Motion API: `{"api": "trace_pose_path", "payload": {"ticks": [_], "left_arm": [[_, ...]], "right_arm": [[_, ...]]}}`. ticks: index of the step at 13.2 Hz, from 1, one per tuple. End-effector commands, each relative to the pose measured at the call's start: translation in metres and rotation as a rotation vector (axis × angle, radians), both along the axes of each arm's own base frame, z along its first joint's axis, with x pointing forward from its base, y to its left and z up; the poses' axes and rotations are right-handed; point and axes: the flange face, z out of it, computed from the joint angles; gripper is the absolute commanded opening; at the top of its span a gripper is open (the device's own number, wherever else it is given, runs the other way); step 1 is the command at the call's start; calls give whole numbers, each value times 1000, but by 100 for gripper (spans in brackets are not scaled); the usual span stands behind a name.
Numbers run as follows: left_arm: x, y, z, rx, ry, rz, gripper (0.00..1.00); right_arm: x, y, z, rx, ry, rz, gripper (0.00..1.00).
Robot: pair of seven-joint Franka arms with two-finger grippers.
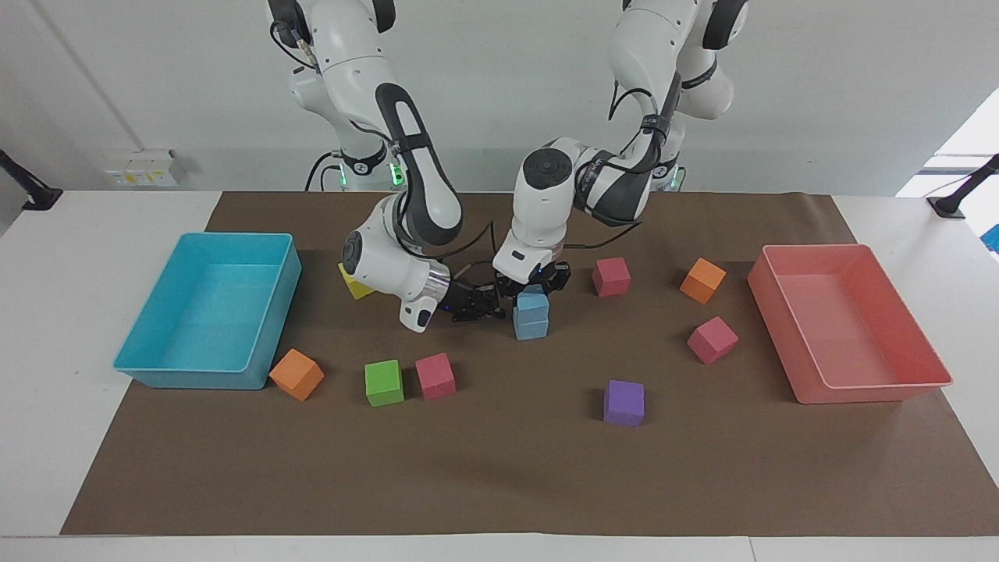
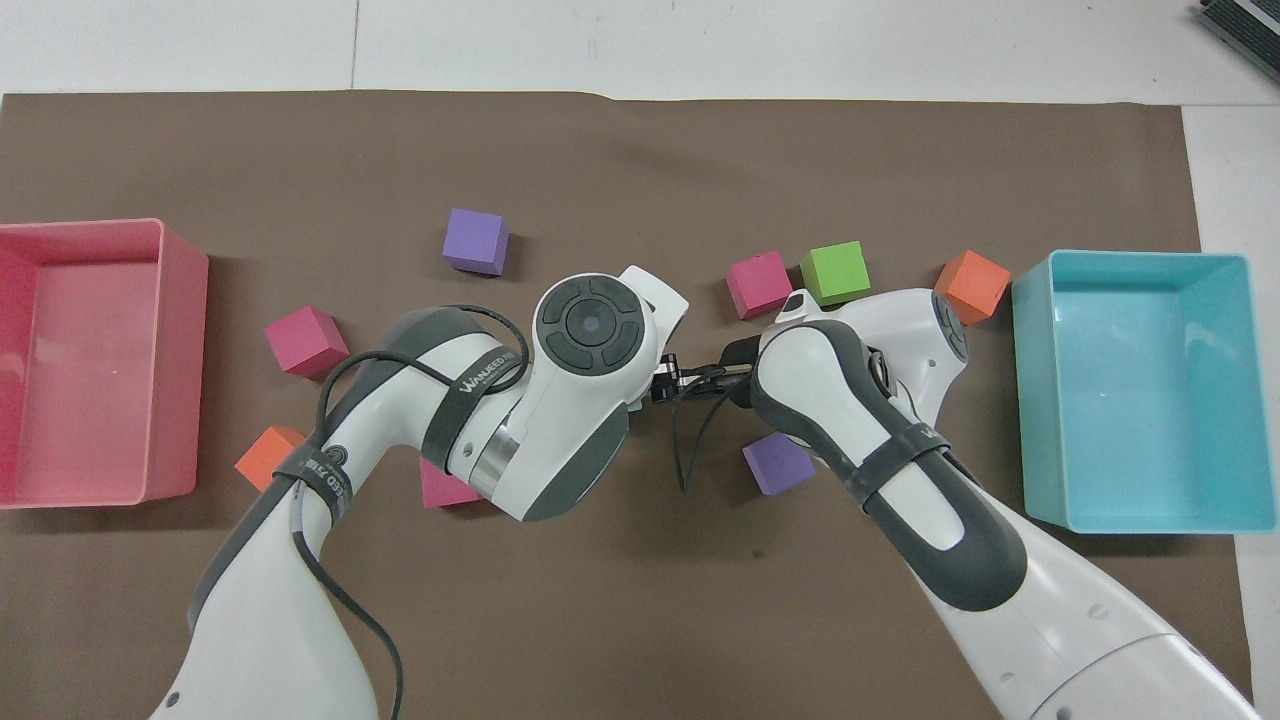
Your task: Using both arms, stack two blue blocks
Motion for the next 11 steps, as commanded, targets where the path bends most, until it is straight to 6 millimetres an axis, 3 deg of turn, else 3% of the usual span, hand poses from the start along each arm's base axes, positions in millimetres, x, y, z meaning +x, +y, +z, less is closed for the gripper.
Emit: {"api": "trace_pose_path", "payload": {"ticks": [1, 11], "left_arm": [[-8, 3, 6, 25, -11, 7, 5], [-9, 5, 3, 28, -8, 7, 20]], "right_arm": [[-6, -2, 2, 13, -24, -8, 0], [-6, -2, 2, 12, -25, -9, 0]]}}
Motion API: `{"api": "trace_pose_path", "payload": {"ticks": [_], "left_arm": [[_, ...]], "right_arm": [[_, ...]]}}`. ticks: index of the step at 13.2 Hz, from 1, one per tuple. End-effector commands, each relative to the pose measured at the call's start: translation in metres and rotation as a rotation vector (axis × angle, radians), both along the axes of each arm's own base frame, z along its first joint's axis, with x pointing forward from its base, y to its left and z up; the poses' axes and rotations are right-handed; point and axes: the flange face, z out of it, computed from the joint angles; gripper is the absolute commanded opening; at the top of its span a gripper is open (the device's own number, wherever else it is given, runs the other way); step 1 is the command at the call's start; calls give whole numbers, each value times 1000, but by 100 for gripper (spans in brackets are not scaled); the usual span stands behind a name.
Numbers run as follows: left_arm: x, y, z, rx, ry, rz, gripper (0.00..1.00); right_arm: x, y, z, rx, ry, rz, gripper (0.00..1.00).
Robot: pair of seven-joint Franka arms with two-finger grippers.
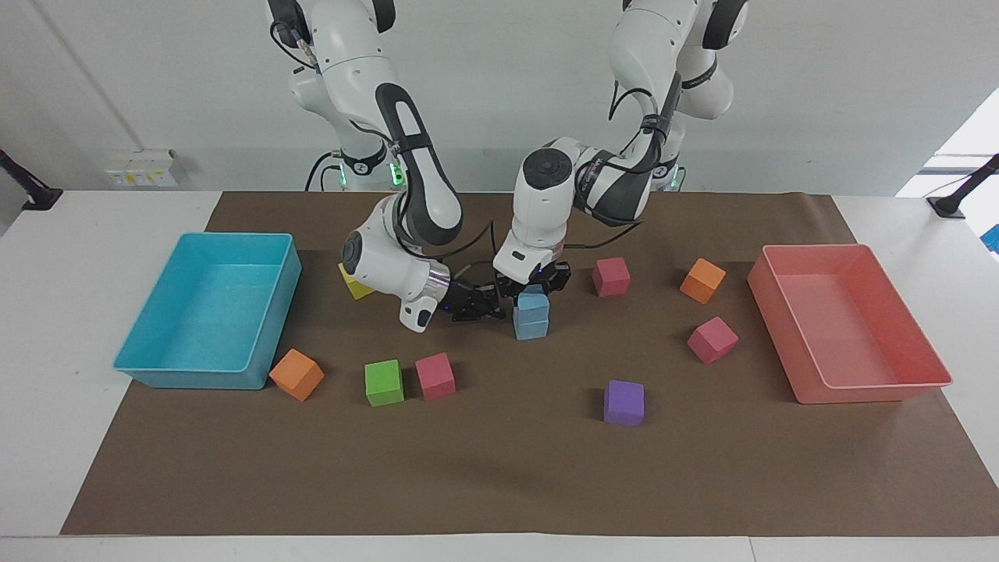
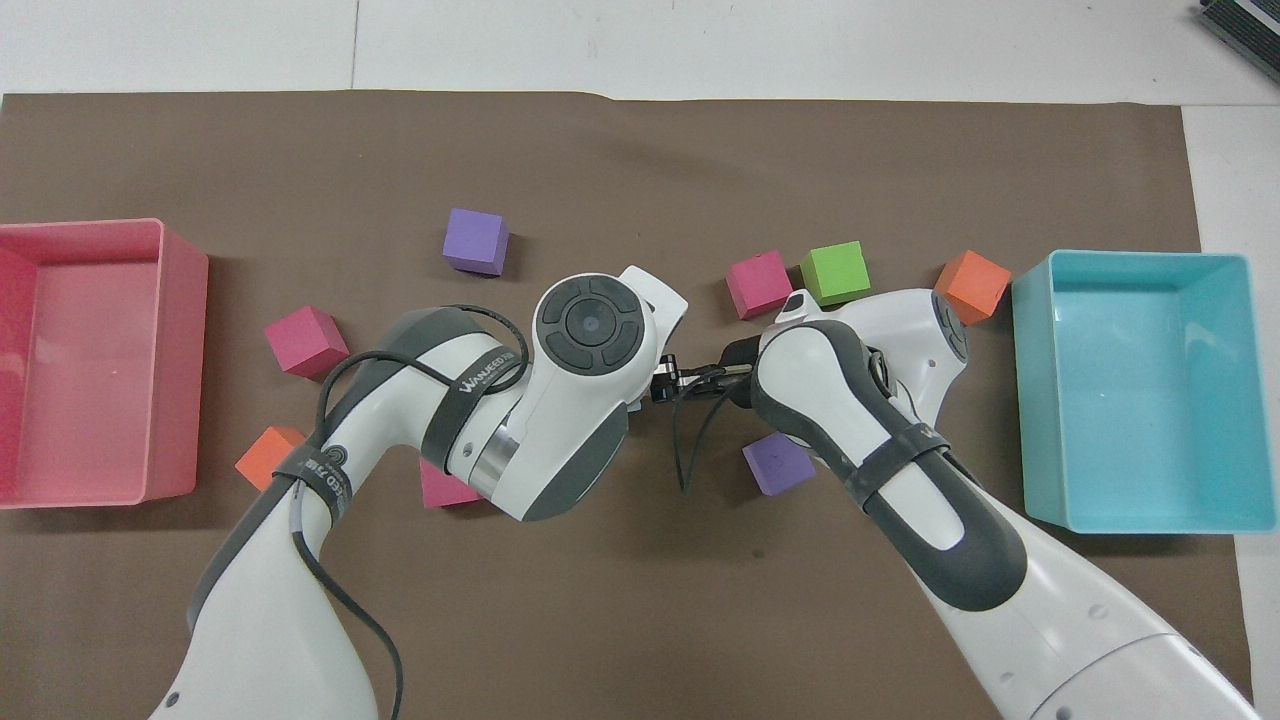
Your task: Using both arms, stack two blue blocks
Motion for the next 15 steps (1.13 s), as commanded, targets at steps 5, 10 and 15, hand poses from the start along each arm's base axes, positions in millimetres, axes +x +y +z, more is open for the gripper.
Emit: {"api": "trace_pose_path", "payload": {"ticks": [5, 10, 15], "left_arm": [[-9, 5, 4, 25, -9, 7, 27], [-9, 5, 4, 25, -9, 7, 35], [-9, 5, 4, 26, -8, 7, 65]], "right_arm": [[-5, -2, 2, 11, -26, -11, 0], [-4, -3, 3, 5, -35, -20, 0], [-4, -2, 3, 5, -36, -19, 0]]}}
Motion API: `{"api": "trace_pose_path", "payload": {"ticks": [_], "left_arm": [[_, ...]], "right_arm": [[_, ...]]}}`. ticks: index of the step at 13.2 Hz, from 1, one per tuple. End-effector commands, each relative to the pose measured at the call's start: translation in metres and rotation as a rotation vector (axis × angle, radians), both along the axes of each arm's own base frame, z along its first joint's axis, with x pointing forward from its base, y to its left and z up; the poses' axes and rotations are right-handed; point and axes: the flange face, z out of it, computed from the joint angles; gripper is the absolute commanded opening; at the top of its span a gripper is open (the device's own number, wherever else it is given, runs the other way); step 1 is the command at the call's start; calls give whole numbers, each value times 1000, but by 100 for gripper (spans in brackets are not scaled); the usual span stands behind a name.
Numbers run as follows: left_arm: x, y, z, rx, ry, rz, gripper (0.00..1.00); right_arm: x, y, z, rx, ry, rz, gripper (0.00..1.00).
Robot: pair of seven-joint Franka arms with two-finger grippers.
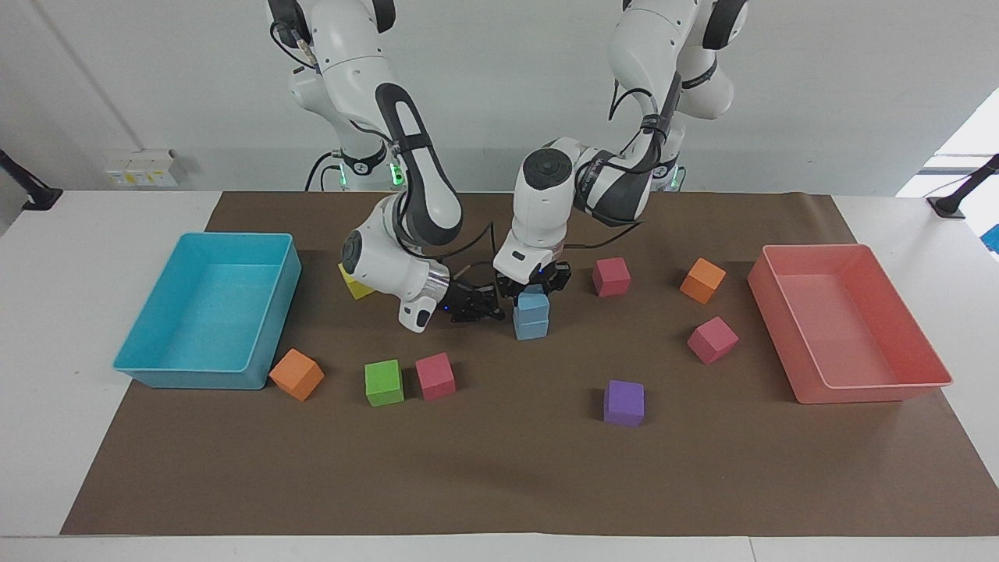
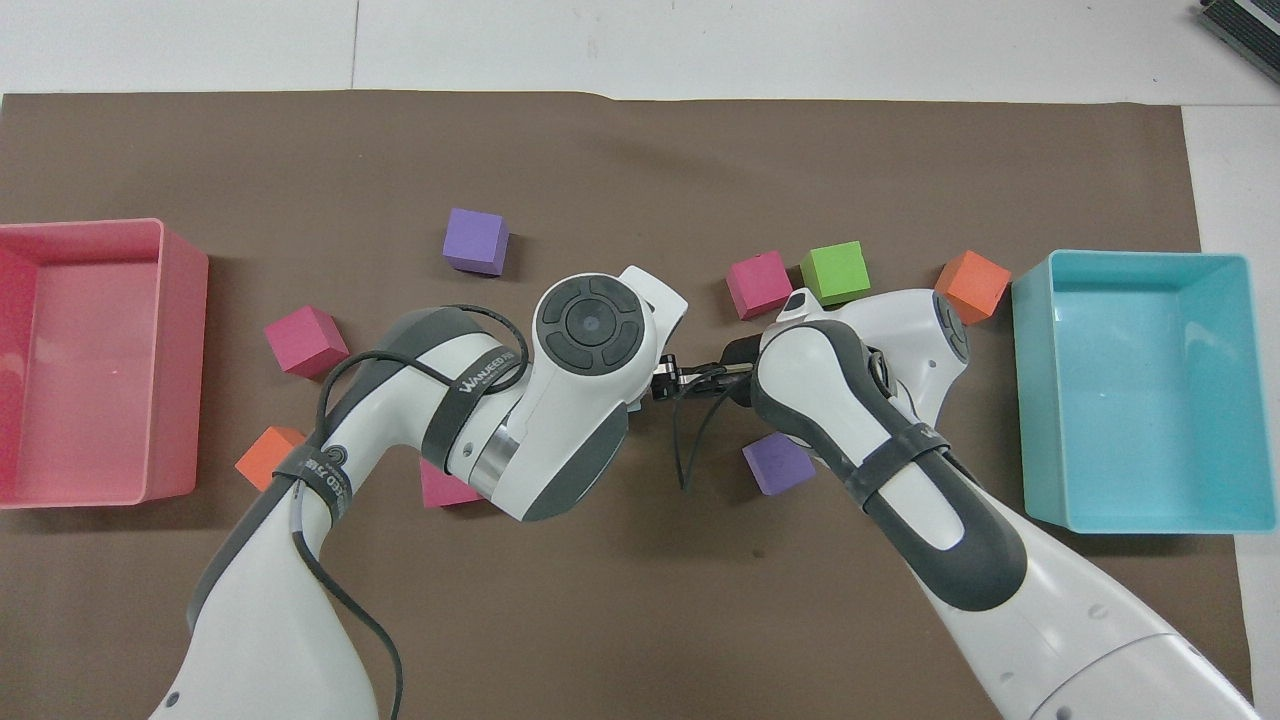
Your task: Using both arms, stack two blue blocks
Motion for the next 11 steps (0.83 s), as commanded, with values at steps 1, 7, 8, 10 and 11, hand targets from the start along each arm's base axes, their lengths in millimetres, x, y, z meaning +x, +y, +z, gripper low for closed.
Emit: {"api": "trace_pose_path", "payload": {"ticks": [1, 7, 8, 10, 11], "left_arm": [[-9, 5, 4, 26, -8, 7, 68], [-7, 6, 4, 24, -11, 10, 90], [-7, 6, 4, 20, -15, 10, 100], [-1, 6, 6, -3, -34, 18, 100], [1, 7, 7, -9, -37, 18, 100]], "right_arm": [[-6, 0, 3, 10, -28, -11, 0], [-5, -1, 3, 11, -28, -13, 0], [-5, -1, 3, 10, -28, -12, 0], [-5, -1, 2, 10, -27, -11, 0], [-5, -1, 3, 11, -28, -11, 0]]}}
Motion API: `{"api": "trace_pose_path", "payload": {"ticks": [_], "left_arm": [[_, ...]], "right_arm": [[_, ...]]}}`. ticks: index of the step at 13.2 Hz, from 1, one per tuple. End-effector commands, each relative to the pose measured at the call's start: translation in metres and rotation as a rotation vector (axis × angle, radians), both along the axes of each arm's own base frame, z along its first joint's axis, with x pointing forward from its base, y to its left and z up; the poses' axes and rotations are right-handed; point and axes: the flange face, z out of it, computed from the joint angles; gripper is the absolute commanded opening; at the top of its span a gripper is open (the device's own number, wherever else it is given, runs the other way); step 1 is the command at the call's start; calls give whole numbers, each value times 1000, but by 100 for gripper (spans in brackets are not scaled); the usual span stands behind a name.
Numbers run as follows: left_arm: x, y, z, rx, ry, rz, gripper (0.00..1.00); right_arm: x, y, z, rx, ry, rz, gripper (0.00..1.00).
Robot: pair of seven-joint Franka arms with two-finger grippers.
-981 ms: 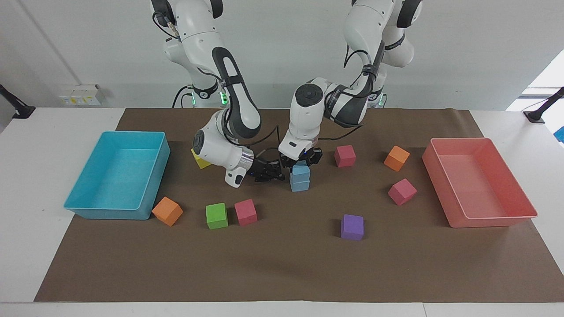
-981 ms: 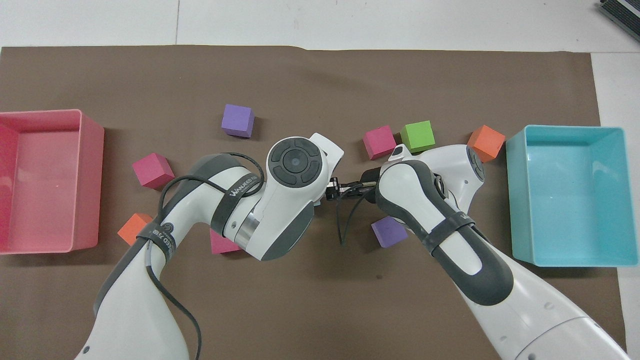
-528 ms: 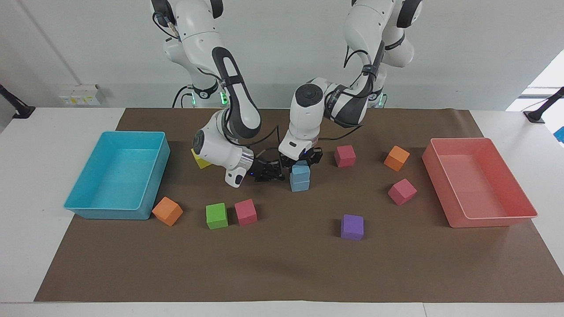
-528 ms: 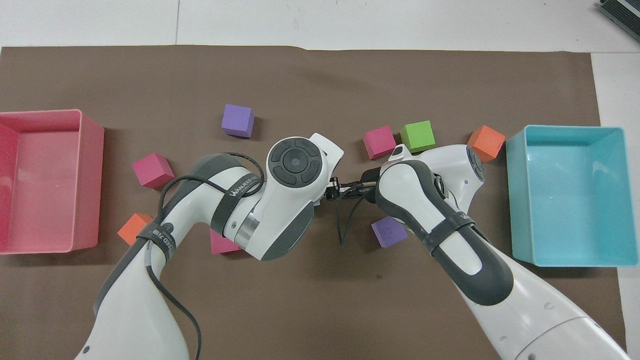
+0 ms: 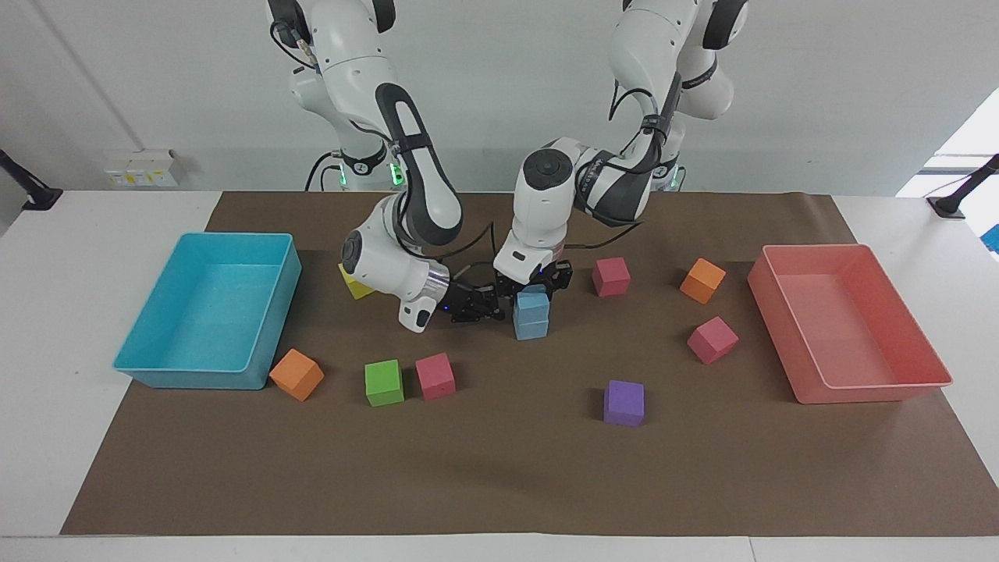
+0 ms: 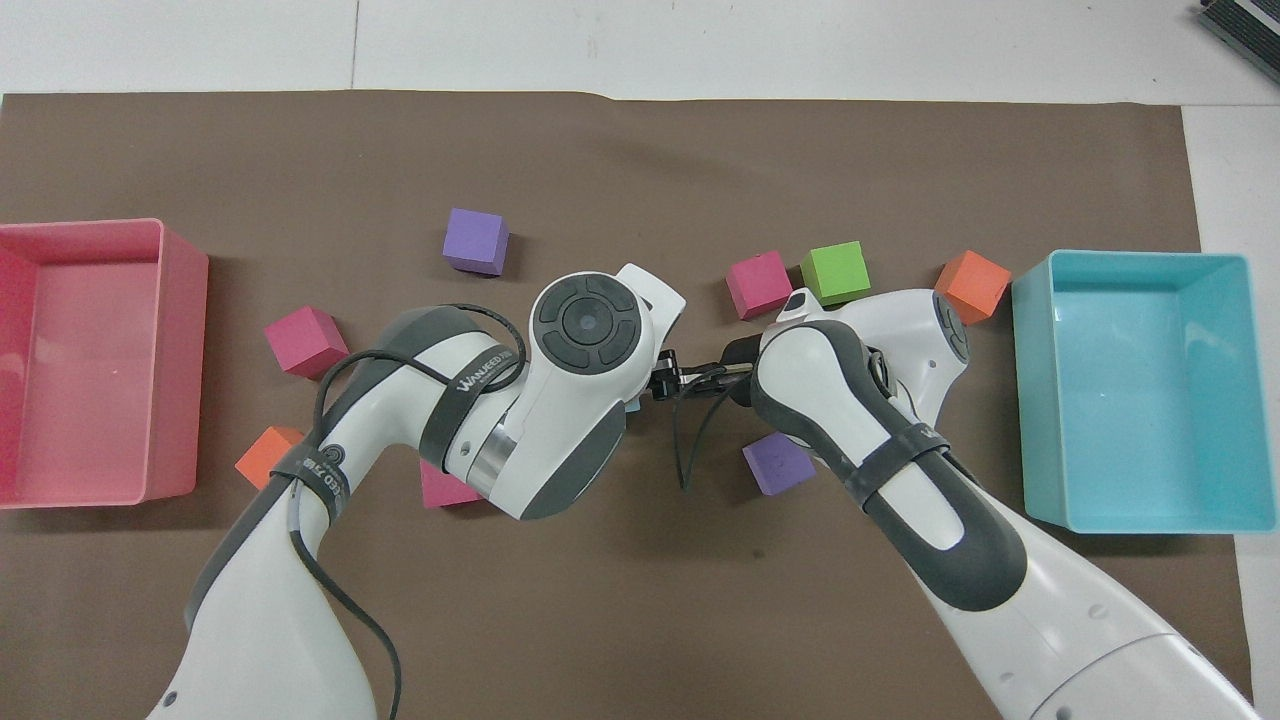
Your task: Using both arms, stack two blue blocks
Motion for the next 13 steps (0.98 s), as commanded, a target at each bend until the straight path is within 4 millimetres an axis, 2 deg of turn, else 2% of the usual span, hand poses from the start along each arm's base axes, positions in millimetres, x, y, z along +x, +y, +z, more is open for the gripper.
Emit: {"api": "trace_pose_path", "payload": {"ticks": [1, 4, 8, 9, 11, 12, 13], "left_arm": [[-1, 5, 10, -9, -29, 1, 100], [19, 24, 41, -97, -31, 85, 100], [13, 32, 59, -103, -26, 72, 100], [17, 42, 64, -98, -23, 56, 100], [12, 71, 88, -70, 10, -37, 100], [9, 96, 105, -65, 15, -74, 100], [7, 123, 122, -65, 10, -102, 100]], "right_arm": [[-4, 0, 4, 13, -29, -11, 0], [-2, 1, 7, 19, -33, -6, 0], [0, 1, 20, 14, -53, 7, 0], [1, 0, 26, -6, -54, 16, 0], [3, -1, 39, -79, -58, 46, 0], [5, -1, 51, -95, -62, 55, 12], [7, -6, 58, -121, -71, 64, 16]]}}
